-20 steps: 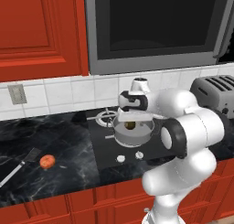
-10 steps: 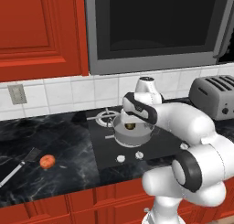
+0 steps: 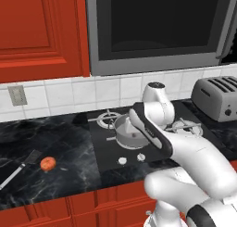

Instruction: Put the squash and avocado in the pot. Retrieve the spatula and lightly stir the vegetables in the pot.

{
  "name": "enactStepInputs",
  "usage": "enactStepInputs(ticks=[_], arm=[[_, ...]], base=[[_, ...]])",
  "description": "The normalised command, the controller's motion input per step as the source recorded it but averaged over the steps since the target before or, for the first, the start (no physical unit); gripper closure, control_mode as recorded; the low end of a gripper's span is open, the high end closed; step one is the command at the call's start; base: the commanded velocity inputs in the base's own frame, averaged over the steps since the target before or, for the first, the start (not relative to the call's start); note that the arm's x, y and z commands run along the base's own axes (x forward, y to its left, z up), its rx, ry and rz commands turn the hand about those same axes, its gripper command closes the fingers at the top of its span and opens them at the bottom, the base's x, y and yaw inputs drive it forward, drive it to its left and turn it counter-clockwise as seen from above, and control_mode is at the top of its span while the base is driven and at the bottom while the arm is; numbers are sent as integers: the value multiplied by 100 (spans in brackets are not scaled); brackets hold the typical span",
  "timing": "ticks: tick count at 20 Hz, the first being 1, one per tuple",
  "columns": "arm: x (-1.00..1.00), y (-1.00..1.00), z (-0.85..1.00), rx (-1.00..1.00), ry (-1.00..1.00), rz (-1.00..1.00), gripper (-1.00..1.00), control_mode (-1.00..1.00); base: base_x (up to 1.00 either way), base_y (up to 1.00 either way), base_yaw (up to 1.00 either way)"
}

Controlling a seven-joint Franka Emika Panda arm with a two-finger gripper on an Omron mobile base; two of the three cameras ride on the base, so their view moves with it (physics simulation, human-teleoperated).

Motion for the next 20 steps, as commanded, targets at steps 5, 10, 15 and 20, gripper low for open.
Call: enactStepInputs(ticks=[5,10,15,20], arm=[[-49,43,47,0,-11,8,-100,-100],[-16,65,41,0,-10,17,-100,-100],[0,80,24,0,-6,25,-100,-100],[0,99,5,0,0,28,-100,-100]], base=[[0,0,0],[0,0,0],[0,0,0],[0,0,0]])
